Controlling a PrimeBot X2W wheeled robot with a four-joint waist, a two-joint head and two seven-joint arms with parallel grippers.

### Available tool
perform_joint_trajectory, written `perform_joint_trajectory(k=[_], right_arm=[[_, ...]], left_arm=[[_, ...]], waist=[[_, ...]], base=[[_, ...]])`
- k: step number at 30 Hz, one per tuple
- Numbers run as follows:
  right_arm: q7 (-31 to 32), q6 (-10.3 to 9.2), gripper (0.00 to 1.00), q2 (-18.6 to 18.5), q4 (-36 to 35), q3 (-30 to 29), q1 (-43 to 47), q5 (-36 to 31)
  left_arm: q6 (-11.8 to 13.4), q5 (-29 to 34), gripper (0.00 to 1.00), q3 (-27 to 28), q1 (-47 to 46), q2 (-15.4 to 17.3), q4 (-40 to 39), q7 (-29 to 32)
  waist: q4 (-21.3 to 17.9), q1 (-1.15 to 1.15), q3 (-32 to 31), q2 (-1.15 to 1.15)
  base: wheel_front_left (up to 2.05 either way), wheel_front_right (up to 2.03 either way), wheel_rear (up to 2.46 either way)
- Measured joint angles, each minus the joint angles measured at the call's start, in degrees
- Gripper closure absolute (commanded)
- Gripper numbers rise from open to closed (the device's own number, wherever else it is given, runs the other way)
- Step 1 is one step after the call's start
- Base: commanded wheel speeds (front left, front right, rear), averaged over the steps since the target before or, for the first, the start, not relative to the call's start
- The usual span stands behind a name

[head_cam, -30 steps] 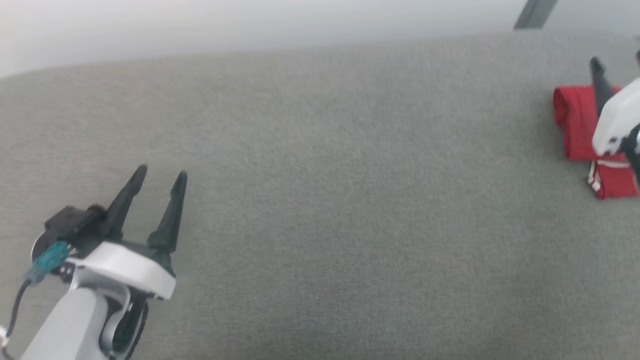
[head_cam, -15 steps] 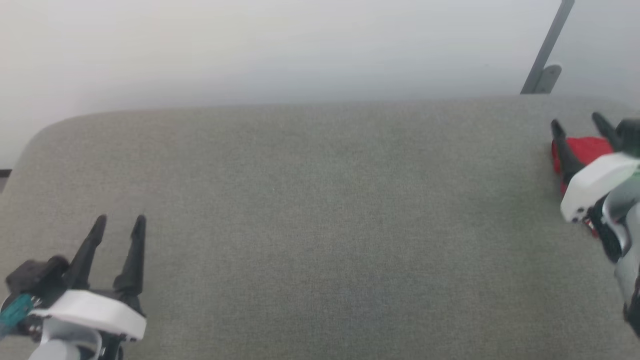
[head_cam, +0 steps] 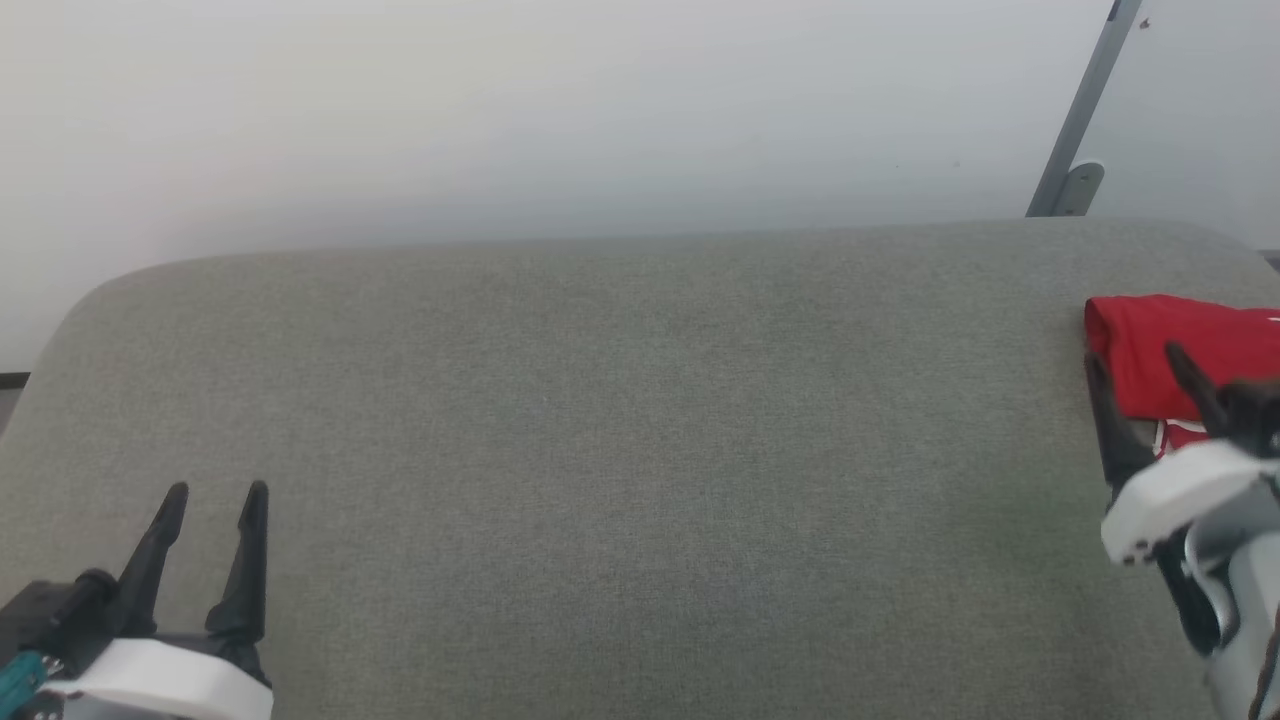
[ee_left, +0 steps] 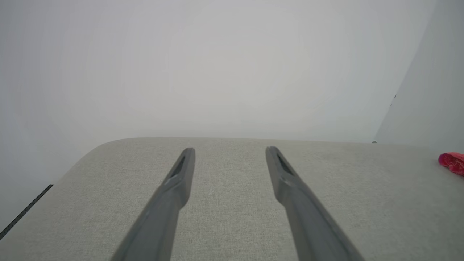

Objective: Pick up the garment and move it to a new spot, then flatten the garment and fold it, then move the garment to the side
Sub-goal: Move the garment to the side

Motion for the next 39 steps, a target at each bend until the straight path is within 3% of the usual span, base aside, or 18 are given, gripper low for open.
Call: perform_joint_trajectory(k=[21, 39], right_arm=[[2.6, -0.01, 0.0, 8.4, -17.2, -10.7, 17.4, -4.9], [4.1, -0.01, 0.0, 10.0, -20.8, -12.0, 19.9, -5.5]], left_arm=[[-0.6, 4.1, 0.0, 4.8, 4.1, -2.9, 0.9, 0.0], [-0.6, 4.1, 0.0, 4.3, 4.3, -2.8, -0.5, 0.0]], waist=[[-0.9, 0.0, -0.2, 0.0], [-1.0, 0.0, 0.1, 0.0]], base=[[0.0, 0.0, 0.0], [0.0, 0.0, 0.0]])
